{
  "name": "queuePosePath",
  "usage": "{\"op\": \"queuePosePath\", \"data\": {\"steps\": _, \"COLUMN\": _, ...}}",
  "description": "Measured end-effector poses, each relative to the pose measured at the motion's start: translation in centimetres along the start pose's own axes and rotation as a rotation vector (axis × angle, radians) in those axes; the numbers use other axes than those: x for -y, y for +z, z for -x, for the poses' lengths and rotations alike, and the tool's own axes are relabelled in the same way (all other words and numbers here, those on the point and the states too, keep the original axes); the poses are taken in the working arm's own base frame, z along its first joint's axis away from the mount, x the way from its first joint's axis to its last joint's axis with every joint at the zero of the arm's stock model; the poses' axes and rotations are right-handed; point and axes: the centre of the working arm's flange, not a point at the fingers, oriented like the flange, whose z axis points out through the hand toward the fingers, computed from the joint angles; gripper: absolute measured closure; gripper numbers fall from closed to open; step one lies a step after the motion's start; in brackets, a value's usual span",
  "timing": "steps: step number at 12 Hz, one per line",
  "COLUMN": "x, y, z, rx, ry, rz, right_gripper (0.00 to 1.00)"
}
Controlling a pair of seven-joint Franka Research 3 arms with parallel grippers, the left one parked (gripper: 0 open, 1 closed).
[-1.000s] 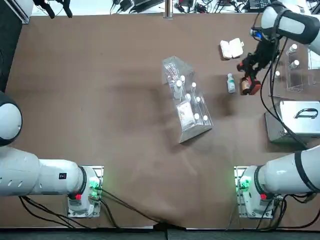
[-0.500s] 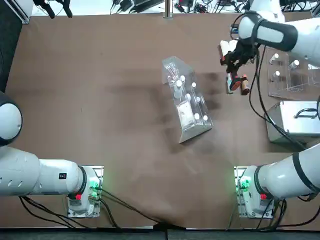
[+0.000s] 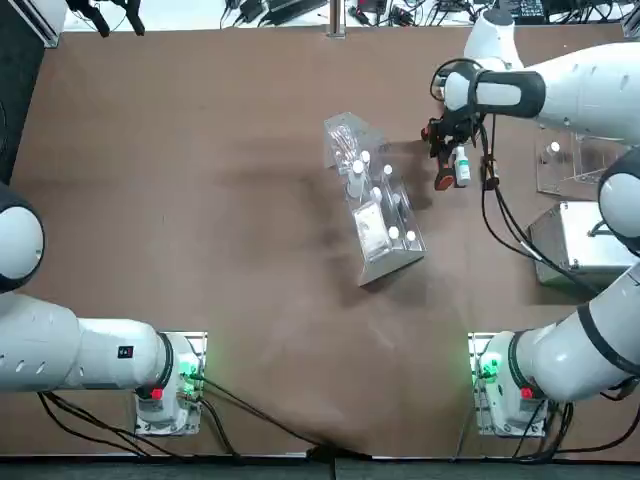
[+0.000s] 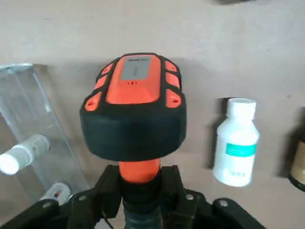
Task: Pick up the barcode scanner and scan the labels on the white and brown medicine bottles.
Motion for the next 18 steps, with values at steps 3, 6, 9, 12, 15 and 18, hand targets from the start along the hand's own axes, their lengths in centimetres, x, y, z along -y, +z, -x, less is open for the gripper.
{"op": "queuePosePath", "data": {"steps": 3, "x": 0.3, "y": 2.8, "z": -0.5, "rx": 0.003, "ry": 0.024, "rz": 0.009, "right_gripper": 0.58}}
{"op": "queuePosePath", "data": {"steps": 6, "x": 0.5, "y": 4.2, "z": -0.6, "rx": 0.013, "ry": 0.02, "rz": 0.016, "right_gripper": 0.58}}
{"op": "queuePosePath", "data": {"steps": 9, "x": 0.7, "y": 5.0, "z": -0.5, "rx": 0.023, "ry": 0.018, "rz": 0.02, "right_gripper": 0.57}}
{"op": "queuePosePath", "data": {"steps": 12, "x": 0.7, "y": 5.0, "z": -0.6, "rx": 0.022, "ry": 0.018, "rz": 0.02, "right_gripper": 0.47}}
{"op": "queuePosePath", "data": {"steps": 15, "x": 1.2, "y": 3.3, "z": -1.4, "rx": -0.014, "ry": 0.014, "rz": 0.009, "right_gripper": 0.14}}
{"op": "queuePosePath", "data": {"steps": 18, "x": 1.6, "y": -2.4, "z": -2.7, "rx": -0.084, "ry": 0.011, "rz": -0.016, "right_gripper": 0.0}}
